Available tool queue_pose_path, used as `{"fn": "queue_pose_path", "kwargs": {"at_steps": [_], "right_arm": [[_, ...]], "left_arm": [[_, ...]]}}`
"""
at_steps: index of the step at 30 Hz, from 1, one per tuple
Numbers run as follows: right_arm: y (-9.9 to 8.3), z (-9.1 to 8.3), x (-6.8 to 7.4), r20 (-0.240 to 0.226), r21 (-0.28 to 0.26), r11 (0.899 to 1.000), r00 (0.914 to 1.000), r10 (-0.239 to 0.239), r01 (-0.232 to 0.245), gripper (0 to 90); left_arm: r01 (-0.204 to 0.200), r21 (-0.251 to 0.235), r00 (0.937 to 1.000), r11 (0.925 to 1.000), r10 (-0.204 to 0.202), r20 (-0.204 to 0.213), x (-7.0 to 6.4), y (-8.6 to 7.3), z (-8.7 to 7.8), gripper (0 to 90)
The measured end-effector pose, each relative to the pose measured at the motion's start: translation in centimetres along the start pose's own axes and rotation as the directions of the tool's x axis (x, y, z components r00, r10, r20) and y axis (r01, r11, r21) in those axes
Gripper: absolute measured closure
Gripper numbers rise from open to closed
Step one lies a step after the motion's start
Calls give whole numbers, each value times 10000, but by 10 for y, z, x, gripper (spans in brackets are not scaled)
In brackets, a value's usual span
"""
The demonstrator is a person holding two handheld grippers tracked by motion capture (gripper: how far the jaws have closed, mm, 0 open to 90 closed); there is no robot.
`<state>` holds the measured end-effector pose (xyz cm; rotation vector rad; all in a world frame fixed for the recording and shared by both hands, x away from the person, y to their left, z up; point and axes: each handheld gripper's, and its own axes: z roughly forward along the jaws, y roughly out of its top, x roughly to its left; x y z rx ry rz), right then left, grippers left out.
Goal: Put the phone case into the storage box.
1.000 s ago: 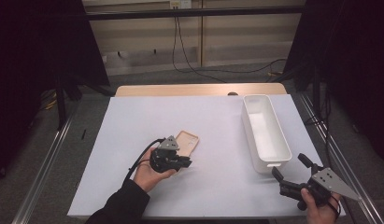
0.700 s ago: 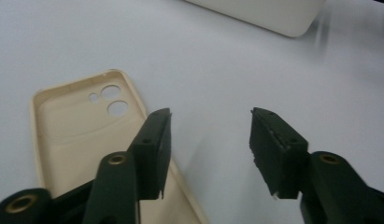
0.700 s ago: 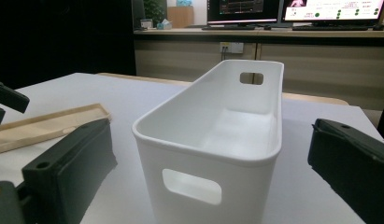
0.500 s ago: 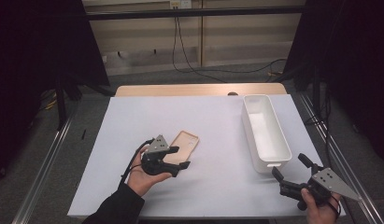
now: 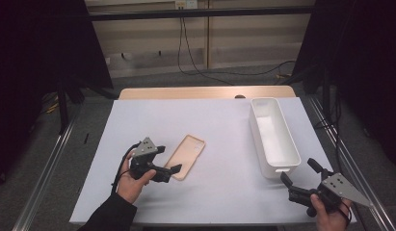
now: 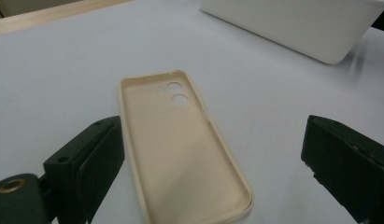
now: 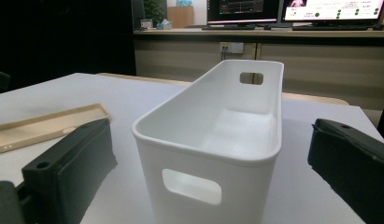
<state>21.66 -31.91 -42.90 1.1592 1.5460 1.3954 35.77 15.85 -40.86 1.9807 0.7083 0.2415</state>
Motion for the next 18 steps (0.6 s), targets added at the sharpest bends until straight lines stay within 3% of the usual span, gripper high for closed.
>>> {"fn": "queue_pose_path", "kwargs": {"at_steps": [7,12,16,18], "right_arm": [[0,0,0,-12,14,10000,10000,-31,31,0],[0,0,0,7,7,10000,10000,-3,3,0],[0,0,0,-1,3,10000,10000,8,-8,0],[0,0,0,-5,17,10000,10000,-12,12,0]], "left_arm": [[873,-365,9932,9955,-898,-742,19,-1,-11,59],[1041,-366,9849,9939,-1082,-1349,25,-1,-12,55],[1131,-68,9858,9936,-1131,-1243,27,-1,-7,56],[1048,329,9888,9939,-1006,-1102,30,1,-3,56]]}}
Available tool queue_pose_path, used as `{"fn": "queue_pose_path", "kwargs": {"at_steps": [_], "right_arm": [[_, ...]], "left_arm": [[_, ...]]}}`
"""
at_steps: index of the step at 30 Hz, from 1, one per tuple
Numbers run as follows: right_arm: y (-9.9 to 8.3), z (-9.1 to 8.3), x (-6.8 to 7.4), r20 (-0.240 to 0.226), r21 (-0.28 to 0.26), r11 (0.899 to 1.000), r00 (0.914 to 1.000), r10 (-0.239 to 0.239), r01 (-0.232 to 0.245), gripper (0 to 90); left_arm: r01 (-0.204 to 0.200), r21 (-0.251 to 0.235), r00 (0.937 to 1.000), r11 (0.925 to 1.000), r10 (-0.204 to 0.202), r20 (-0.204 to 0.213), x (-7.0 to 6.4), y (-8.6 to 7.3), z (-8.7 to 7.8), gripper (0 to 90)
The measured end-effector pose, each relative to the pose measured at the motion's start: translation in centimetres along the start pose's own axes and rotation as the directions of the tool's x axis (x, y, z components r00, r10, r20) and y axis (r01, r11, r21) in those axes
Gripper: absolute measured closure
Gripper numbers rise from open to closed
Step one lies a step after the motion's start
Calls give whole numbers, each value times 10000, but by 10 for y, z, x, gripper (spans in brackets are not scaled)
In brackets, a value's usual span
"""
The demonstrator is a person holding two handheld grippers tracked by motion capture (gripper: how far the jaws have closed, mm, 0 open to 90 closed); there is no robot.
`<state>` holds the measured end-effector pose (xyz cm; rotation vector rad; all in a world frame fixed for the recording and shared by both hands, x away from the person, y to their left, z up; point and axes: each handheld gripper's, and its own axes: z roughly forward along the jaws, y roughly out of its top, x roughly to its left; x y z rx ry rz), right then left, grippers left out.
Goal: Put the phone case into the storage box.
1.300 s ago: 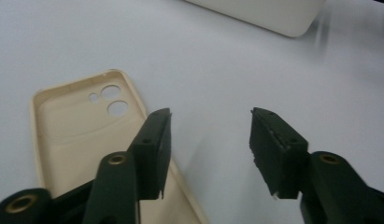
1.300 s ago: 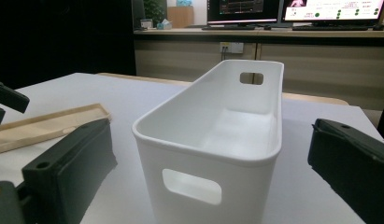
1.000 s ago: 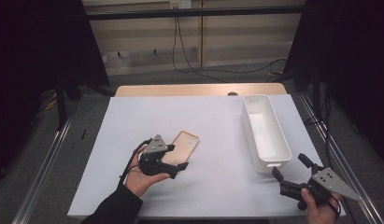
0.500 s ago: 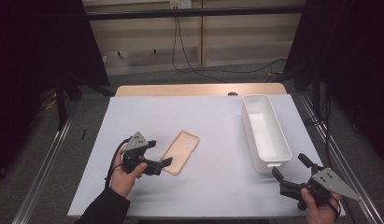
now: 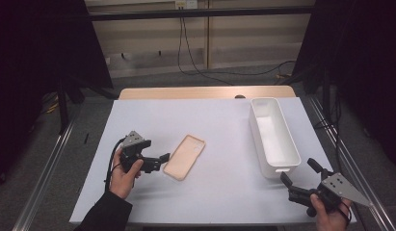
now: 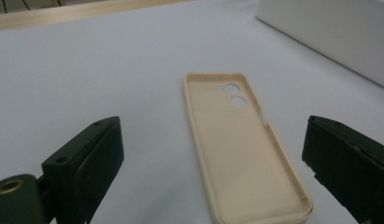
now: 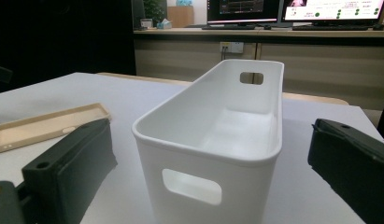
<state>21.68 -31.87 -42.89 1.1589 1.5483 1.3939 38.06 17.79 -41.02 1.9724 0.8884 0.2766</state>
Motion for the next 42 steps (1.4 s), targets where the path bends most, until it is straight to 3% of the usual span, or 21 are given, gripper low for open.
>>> {"fn": "queue_pose_path", "kwargs": {"at_steps": [8,10,13,15,16,19,23,25,30,32,37,42], "right_arm": [[0,0,-1,70,0,10000,10000,-14,14,0],[0,1,-1,53,17,10000,10000,-27,27,0],[0,1,0,32,28,10000,10000,-26,26,0],[0,1,-1,77,37,10000,10000,-24,24,0],[-1,1,-1,81,43,10000,10000,-31,30,0],[0,1,-1,65,35,10000,10000,-17,17,0],[0,0,0,21,36,10000,10000,-22,22,0],[0,0,0,5,38,10000,10000,-34,34,0],[0,0,0,5,43,10000,10000,-62,62,0],[0,0,0,7,37,10000,10000,-63,63,0],[-1,0,0,0,77,9999,10000,-76,76,0],[-1,0,0,-11,65,9999,10000,-76,76,0]], "left_arm": [[79,474,9996,9988,-66,-292,11,20,14,56],[-170,1016,9989,9947,213,-419,15,24,20,56],[359,1122,9989,9930,-322,-345,20,27,27,56],[444,1416,9988,9889,-409,-281,23,26,33,57],[412,1550,9983,9871,-341,-482,22,26,35,57],[229,2019,9985,9791,-124,-531,21,26,39,58],[7,2069,9979,9784,126,-633,18,26,40,57],[-49,2291,9980,9734,192,-605,16,26,42,57],[-576,3160,9950,9470,804,-595,10,22,49,59],[-420,3235,9966,9453,625,-534,9,22,50,78],[-454,3690,9974,9283,630,-358,8,20,53,112],[-528,3999,9951,9150,816,-552,7,19,54,125]]}}
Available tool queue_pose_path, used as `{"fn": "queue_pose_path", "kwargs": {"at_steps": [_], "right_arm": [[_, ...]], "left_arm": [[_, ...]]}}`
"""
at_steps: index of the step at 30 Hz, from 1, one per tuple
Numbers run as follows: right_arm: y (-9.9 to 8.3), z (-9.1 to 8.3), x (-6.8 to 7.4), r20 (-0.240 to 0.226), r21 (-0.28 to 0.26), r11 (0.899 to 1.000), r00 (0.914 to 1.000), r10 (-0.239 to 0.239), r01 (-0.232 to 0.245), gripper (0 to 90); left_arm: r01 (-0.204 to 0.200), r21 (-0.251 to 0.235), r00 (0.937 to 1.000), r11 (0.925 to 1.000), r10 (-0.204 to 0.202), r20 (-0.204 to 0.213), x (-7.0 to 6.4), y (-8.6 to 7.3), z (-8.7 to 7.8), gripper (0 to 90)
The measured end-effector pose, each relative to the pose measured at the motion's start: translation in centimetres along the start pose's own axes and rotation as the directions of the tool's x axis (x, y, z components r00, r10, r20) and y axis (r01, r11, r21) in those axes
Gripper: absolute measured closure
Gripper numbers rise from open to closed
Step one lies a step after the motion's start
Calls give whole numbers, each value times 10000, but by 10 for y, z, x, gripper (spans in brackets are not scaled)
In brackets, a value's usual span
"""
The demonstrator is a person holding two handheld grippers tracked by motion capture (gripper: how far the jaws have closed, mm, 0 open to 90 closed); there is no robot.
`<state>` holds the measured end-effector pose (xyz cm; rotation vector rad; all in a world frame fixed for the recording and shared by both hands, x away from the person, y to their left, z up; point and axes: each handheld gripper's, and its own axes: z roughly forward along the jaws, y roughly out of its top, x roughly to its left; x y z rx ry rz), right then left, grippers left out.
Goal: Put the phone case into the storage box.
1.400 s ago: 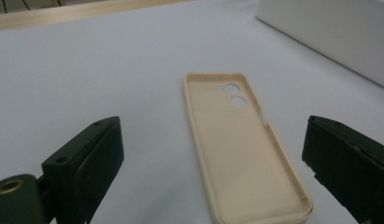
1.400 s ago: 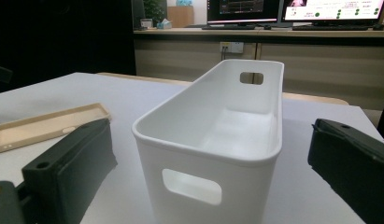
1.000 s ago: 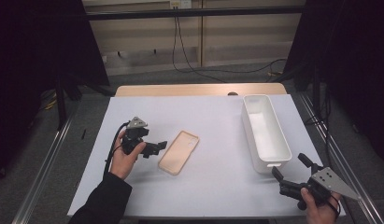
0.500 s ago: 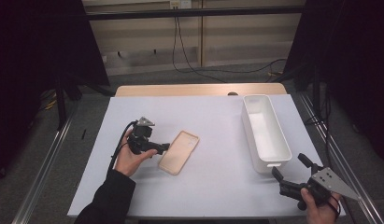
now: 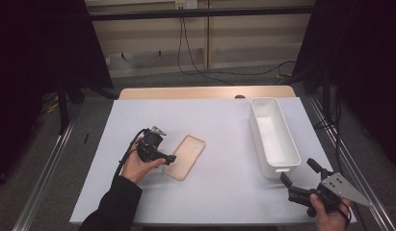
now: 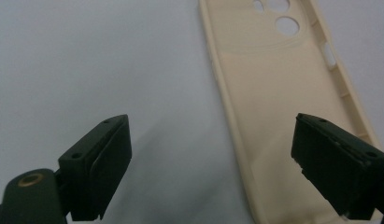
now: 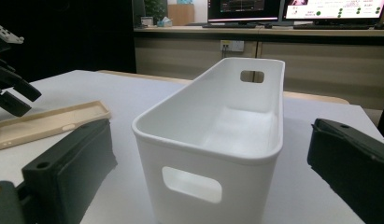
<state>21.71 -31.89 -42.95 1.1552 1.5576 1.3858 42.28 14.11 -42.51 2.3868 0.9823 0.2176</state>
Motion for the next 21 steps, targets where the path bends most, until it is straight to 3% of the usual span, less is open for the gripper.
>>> {"fn": "queue_pose_path", "kwargs": {"at_steps": [10,15,18,21], "right_arm": [[0,0,1,-27,29,10000,10000,-49,50,0],[0,0,0,-33,25,10000,10000,-18,18,0],[0,0,1,-47,29,10000,10000,-42,42,0],[0,0,1,-48,28,10000,10000,-35,35,0]], "left_arm": [[-45,513,9997,9987,33,252,-5,0,4,178],[-141,685,9986,9976,106,515,-6,-1,5,286],[-324,915,9993,9953,304,225,-8,-1,7,318],[-349,932,9990,9950,323,293,-10,-1,6,364]]}}
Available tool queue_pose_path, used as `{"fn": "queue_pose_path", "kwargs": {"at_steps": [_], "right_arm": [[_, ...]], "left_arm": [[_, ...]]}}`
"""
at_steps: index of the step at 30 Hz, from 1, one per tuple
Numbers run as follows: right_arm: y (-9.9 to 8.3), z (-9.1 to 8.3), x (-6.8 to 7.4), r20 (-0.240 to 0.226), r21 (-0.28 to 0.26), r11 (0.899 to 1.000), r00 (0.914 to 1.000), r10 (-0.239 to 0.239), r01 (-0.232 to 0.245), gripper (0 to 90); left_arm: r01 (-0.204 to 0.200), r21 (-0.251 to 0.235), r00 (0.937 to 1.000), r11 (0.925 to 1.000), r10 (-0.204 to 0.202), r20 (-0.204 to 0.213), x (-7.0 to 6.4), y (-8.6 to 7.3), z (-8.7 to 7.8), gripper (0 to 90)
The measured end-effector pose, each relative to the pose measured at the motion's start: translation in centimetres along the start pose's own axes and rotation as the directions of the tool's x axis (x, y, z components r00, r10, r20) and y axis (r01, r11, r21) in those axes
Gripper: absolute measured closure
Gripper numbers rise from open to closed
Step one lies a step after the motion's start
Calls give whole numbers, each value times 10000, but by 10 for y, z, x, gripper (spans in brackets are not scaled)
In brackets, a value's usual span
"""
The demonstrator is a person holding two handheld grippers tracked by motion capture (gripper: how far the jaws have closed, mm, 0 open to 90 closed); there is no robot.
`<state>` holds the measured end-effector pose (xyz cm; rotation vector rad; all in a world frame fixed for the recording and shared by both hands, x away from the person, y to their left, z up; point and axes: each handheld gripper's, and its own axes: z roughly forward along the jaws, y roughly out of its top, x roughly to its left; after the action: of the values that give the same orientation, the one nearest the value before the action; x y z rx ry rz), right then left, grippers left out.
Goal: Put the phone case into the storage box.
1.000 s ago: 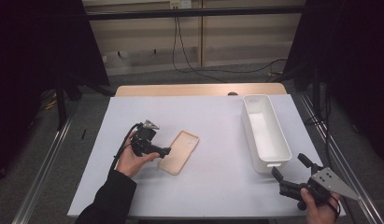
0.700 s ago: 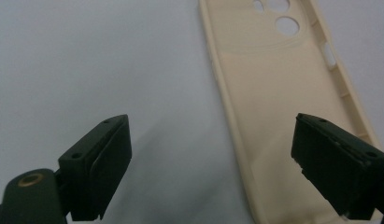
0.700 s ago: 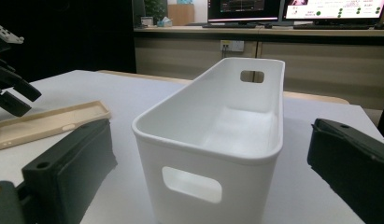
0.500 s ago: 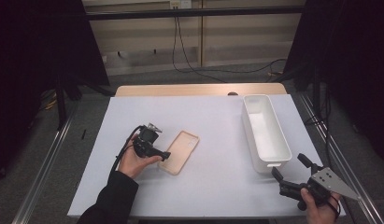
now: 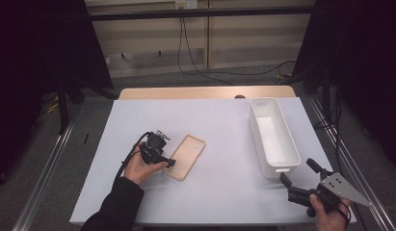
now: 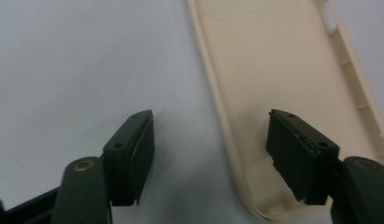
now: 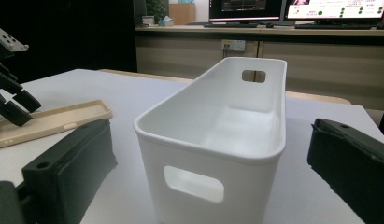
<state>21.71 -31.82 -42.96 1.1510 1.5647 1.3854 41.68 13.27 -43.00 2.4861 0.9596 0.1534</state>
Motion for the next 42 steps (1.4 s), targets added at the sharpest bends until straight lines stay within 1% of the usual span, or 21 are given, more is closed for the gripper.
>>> {"fn": "queue_pose_path", "kwargs": {"at_steps": [1,2,6,8,12,15,18,23,25,26,27,29,31,33,34,36,37,39,40,41,42], "right_arm": [[0,0,0,3,-5,10000,10000,9,-9,0],[0,0,0,1,-1,10000,10000,13,-13,0],[0,0,0,1,2,10000,10000,-4,4,0],[0,0,0,0,-8,10000,10000,4,-4,0],[0,0,0,-14,-5,10000,10000,9,-9,0],[0,0,0,-20,-7,10000,10000,-4,4,0],[0,0,0,-18,-11,10000,10000,-6,6,0],[0,0,0,3,-15,10000,10000,8,-8,0],[0,0,0,12,-22,10000,10000,26,-26,0],[0,0,0,14,-25,10000,10000,15,-15,0],[0,0,0,17,-20,10000,10000,17,-17,0],[0,1,0,-9,13,10000,10000,11,-11,0],[0,1,1,-26,11,10000,10000,-22,22,0],[0,1,0,-11,18,10000,10000,4,-4,0],[0,1,0,-17,15,10000,10000,12,-12,0],[0,1,0,-19,7,10000,10000,3,-3,0],[0,1,0,-17,10,10000,10000,8,-8,0],[0,1,0,-20,10,10000,10000,14,-14,0],[0,1,0,-22,11,10000,10000,0,1,0],[0,1,0,-22,16,10000,10000,-9,9,0],[0,1,1,-17,17,10000,10000,7,-7,0]], "left_arm": [[-8,20,10000,10000,8,68,-1,0,0,389],[171,9,9998,9999,-171,75,-2,0,0,417],[286,165,9996,9995,-287,54,-5,1,-1,490],[324,185,9994,9993,-327,136,-6,1,-1,530],[464,230,9987,9987,-469,215,-7,1,-2,579],[538,223,9976,9983,-547,423,-6,1,-2,640],[555,231,9970,9982,-567,527,-6,2,-1,666],[747,227,9964,9969,-756,396,-9,2,-1,688],[814,294,9954,9963,-827,478,-7,2,-2,700],[777,282,9956,9966,-791,510,-5,2,-2,713],[939,260,9938,9952,-953,566,-5,2,-1,722],[912,234,9943,9956,-923,526,-5,2,-2,742],[982,226,9941,9949,-992,445,-6,3,-1,751],[1041,280,9932,9942,-1054,500,-5,3,-1,758],[1158,187,9919,9931,-1166,494,-4,2,-1,768],[1232,149,9908,9923,-1238,555,-2,3,-1,801],[1189,166,9912,9928,-1196,565,-2,3,-1,809],[1233,88,9905,9923,-1236,600,-2,2,-1,811],[1231,73,9907,9924,-1233,578,-1,2,-1,815],[1037,-27,9941,9946,-1035,320,-2,2,-1,846],[1020,-36,9946,9948,-1019,209,-2,2,-1,872]]}}
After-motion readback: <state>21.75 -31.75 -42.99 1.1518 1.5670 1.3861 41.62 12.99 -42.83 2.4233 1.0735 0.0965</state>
